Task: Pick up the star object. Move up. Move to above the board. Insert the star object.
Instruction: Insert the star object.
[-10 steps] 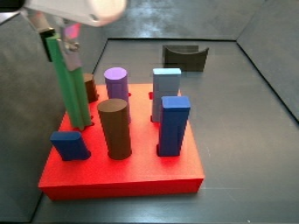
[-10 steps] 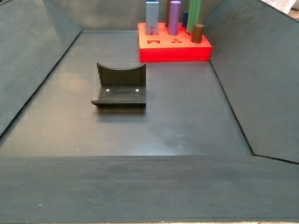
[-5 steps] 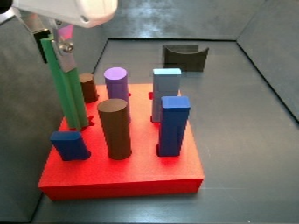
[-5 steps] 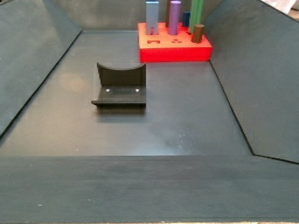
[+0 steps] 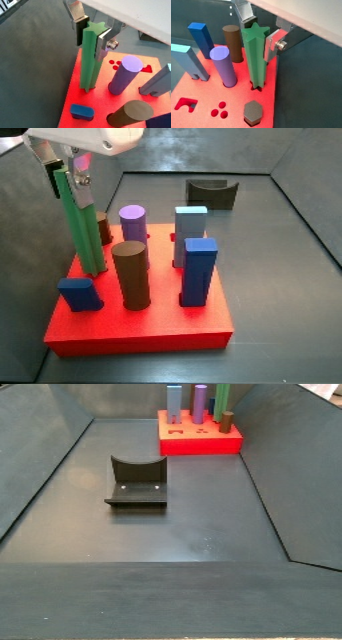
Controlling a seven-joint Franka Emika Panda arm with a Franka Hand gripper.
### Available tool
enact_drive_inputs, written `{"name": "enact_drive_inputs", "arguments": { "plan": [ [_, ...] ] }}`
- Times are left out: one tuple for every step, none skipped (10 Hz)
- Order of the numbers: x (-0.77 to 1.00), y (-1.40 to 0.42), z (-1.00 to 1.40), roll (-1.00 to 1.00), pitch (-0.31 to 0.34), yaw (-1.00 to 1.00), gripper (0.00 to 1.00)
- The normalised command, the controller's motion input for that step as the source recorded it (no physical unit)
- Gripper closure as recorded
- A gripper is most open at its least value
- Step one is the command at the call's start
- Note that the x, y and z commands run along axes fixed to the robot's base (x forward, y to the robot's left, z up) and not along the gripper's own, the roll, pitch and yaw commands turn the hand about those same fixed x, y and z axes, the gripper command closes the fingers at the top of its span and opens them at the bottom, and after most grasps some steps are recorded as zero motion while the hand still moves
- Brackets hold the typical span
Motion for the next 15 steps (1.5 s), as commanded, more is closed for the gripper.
{"name": "enact_drive_inputs", "arguments": {
  "plan": [
    [0.0, 0.09, 0.0, 0.0, 0.0, 0.0, 1.0],
    [0.0, 0.08, 0.0, 0.0, 0.0, 0.0, 1.0],
    [0.0, 0.06, 0.0, 0.0, 0.0, 0.0, 1.0],
    [0.0, 0.0, 0.0, 0.01, 0.0, 0.0, 1.0],
    [0.0, 0.0, 0.0, 0.01, 0.0, 0.0, 1.0],
    [0.0, -0.03, 0.0, 0.02, 0.0, 0.0, 1.0],
    [0.0, -0.09, 0.0, 0.02, 0.0, 0.0, 1.0],
    [0.0, -0.08, -0.02, 0.02, 0.0, 0.0, 1.0],
    [0.0, -0.08, -0.04, 0.01, 0.0, 0.0, 1.0],
    [0.0, 0.0, -0.21, 0.05, 0.0, 0.0, 1.0],
    [-0.03, 0.05, -0.37, 0.11, 0.0, 0.03, 1.0],
    [-0.01, 0.0, -0.19, 0.07, 0.0, 0.0, 1.0],
    [0.0, -0.02, -0.05, 0.02, 0.0, 0.0, 1.0],
    [0.04, 0.0, -0.05, 0.01, 0.0, 0.0, 1.0],
    [0.08, 0.0, -0.04, 0.01, 0.0, 0.0, 1.0]
  ]
}}
